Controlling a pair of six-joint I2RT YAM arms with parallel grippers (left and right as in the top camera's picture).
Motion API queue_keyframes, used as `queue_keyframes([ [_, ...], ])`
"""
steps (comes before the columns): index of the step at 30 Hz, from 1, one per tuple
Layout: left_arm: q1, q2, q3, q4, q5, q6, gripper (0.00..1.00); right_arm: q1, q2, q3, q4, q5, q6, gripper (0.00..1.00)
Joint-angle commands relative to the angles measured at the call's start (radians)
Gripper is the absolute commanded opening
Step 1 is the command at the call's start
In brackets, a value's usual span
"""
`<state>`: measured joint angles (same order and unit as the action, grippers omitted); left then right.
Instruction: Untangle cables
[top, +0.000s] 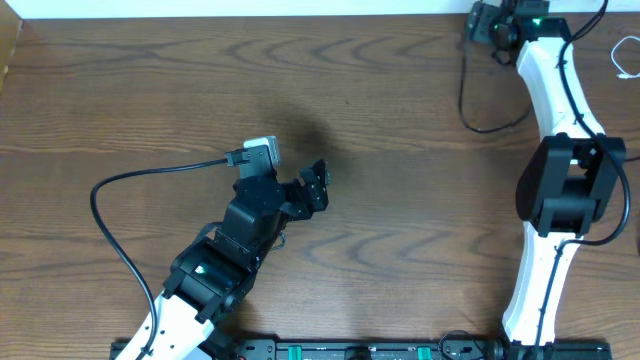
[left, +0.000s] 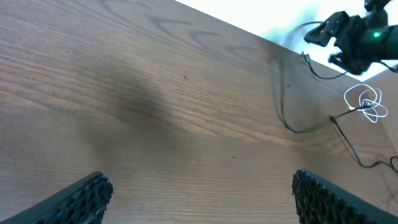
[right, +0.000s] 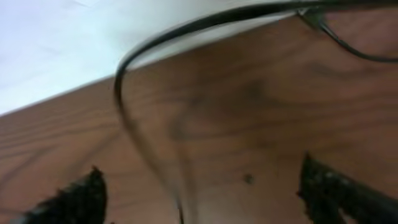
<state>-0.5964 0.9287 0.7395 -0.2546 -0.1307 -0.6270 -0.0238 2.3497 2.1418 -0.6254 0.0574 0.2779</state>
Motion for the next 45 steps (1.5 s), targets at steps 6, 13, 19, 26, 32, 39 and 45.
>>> queue_keyframes([
  [6,0.005,0.001,0.006,0.0,-0.012,0.016,0.93,-0.034,-0.217,0.016,-0.09,0.178,-0.025,0.99],
  [13,0.005,0.01,0.006,0.002,0.006,-0.024,0.93,-0.04,-0.514,0.016,-0.227,0.224,-0.02,0.99],
  [19,0.005,0.008,0.01,0.02,0.076,0.072,0.93,-0.04,-0.755,0.016,-0.256,0.22,-0.021,0.99],
  [26,0.027,-0.049,0.055,0.002,-0.021,0.195,0.99,-0.04,-1.014,0.016,-0.158,0.221,-0.029,0.99],
  [32,0.189,-0.127,0.113,-0.08,-0.065,0.311,0.97,-0.04,-1.161,0.016,-0.08,0.221,-0.033,0.99],
  [39,0.464,-0.145,0.247,-0.19,-0.065,0.357,0.98,-0.003,-1.281,-0.006,-0.105,0.221,-0.074,0.99],
  [45,0.586,-0.186,0.267,-0.204,-0.065,0.357,0.98,0.058,-1.458,-0.187,-0.108,0.196,-0.092,0.99],
])
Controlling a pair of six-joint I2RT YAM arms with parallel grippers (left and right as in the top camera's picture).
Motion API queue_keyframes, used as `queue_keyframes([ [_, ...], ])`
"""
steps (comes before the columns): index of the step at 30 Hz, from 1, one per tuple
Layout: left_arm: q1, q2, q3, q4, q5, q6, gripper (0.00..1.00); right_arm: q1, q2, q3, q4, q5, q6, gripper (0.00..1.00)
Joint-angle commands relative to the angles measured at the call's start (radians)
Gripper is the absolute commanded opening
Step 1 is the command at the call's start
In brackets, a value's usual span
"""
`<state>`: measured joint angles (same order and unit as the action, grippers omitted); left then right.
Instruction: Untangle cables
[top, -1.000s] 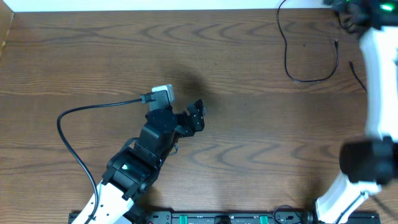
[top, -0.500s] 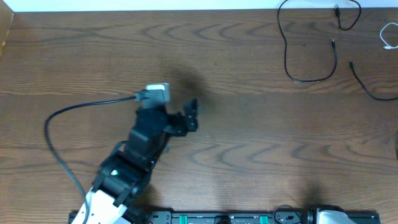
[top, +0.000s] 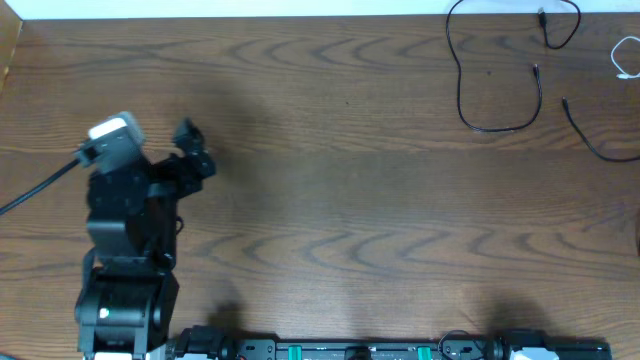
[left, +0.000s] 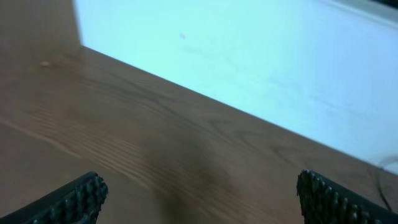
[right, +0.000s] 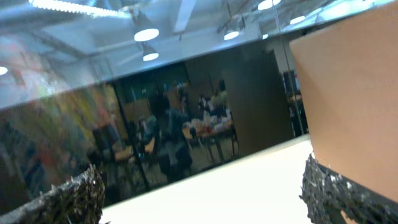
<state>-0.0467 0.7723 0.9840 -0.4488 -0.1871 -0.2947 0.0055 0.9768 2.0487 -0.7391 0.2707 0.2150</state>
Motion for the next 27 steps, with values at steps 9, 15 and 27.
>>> queue_keyframes([
  [9,0.04,-0.06,0.021,-0.113,-0.008,0.025,0.98,0.011,-0.415,-0.475,0.192,-0.256,-0.03,0.99],
  [15,0.04,-0.057,0.021,-0.309,-0.008,0.025,0.97,-0.026,-0.555,-0.603,0.281,-0.254,-0.03,0.99],
  [27,0.04,-0.055,0.021,-0.649,-0.008,0.025,0.98,-0.07,-0.731,-0.702,0.082,-0.075,-0.029,0.99],
])
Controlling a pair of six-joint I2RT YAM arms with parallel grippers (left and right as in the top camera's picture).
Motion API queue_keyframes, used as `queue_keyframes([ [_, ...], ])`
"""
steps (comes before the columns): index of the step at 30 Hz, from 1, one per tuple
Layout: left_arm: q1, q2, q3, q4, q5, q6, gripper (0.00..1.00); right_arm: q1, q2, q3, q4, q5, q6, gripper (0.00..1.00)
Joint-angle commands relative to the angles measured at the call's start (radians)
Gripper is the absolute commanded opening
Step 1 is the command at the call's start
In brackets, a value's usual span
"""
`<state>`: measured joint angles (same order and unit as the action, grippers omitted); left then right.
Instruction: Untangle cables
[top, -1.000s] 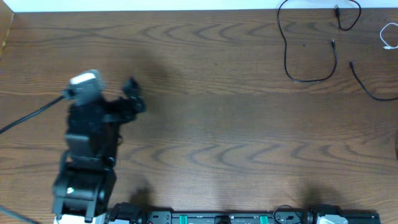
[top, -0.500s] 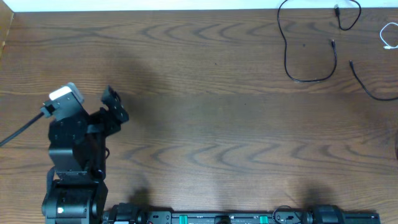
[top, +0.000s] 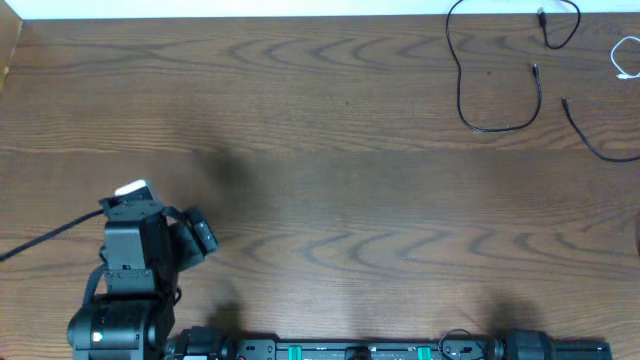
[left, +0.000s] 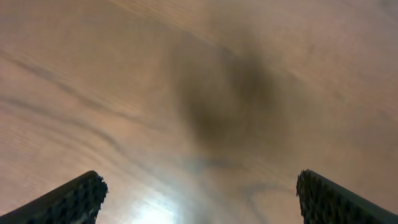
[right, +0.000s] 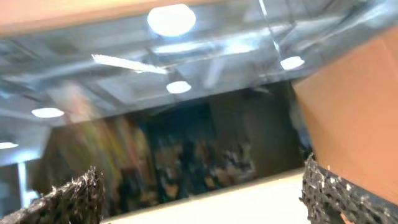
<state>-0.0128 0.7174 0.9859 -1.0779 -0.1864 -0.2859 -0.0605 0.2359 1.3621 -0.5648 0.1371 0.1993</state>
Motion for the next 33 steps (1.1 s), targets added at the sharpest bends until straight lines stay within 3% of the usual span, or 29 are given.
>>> queue_keyframes([
  [1,0.006,0.0,0.019,-0.026,-0.009,0.016,0.98,-0.004,0.01,-0.015,-0.167,0.062,-0.014,0.99],
  [7,0.006,0.0,0.019,-0.025,-0.009,0.016,0.97,-0.004,0.01,-0.016,-0.344,0.062,-0.018,0.99],
  [9,0.006,0.0,0.019,-0.025,-0.009,0.016,0.98,-0.005,0.01,-0.021,-0.393,0.041,-0.077,0.99],
  [15,0.006,0.0,0.019,-0.026,-0.009,0.016,0.98,-0.004,0.01,-0.111,-0.405,-0.035,-0.142,0.99],
  [22,0.006,0.0,0.019,-0.025,-0.009,0.016,0.98,-0.016,-0.028,-0.368,-0.203,-0.135,-0.153,0.99],
  [33,0.006,0.0,0.019,-0.025,-0.009,0.016,0.98,-0.076,-0.224,-0.82,0.124,-0.338,-0.143,0.99],
])
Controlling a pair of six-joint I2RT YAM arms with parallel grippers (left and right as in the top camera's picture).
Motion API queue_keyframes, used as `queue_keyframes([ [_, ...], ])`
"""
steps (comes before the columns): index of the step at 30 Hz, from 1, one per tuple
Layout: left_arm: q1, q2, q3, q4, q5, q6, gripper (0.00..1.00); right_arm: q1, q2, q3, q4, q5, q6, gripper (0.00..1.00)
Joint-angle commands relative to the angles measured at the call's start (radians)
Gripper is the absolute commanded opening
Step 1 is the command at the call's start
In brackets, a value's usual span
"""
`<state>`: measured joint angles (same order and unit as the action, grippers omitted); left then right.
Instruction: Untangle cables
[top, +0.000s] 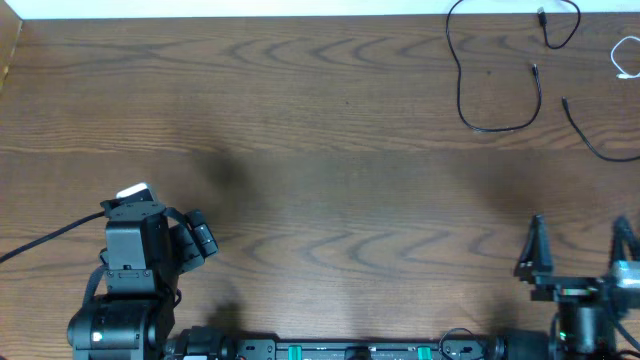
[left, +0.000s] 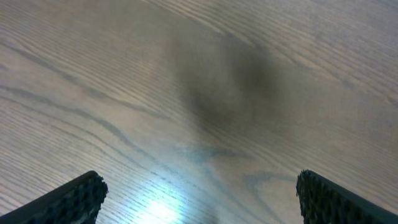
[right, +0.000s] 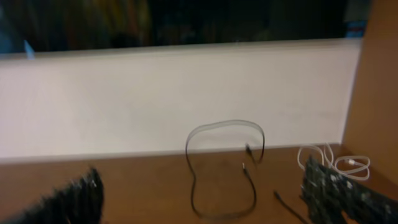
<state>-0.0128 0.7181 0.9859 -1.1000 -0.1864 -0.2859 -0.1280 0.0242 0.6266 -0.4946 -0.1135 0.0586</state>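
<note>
A long black cable (top: 478, 75) lies in an open loop at the table's back right, also seen far ahead in the right wrist view as a black cable (right: 222, 177). A second black cable (top: 592, 140) and a coiled white cable (top: 627, 55) lie further right, apart from it. My right gripper (top: 580, 248) is open at the front right, well short of the cables. My left gripper (top: 200, 238) is open at the front left over bare wood, with its fingertips (left: 74, 199) wide apart.
The wooden table (top: 330, 150) ends at a white wall along the back. A brown board (right: 379, 93) stands at the far right in the right wrist view. The left arm's own black lead (top: 40, 240) trails off the left edge.
My right gripper, out of the overhead view before with its camera on the ceiling, now stands open at the front right, facing the cables. The left arm has not moved.
At first my right gripper was open at the back right corner with the black cable between its fingers, and the left was open mid-table. Then the right arm was gone from view and the cable lay in a loop. The left arm went left, then back to the front left.
</note>
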Motion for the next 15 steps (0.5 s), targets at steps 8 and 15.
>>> queue_keyframes([
  [8,0.006,-0.001,0.019,-0.003,-0.009,0.016,0.98,-0.009,-0.013,-0.323,0.388,-0.158,0.061,0.99],
  [15,0.006,-0.001,0.019,-0.003,-0.009,0.016,0.97,-0.009,-0.013,-0.463,0.567,-0.216,0.087,0.99],
])
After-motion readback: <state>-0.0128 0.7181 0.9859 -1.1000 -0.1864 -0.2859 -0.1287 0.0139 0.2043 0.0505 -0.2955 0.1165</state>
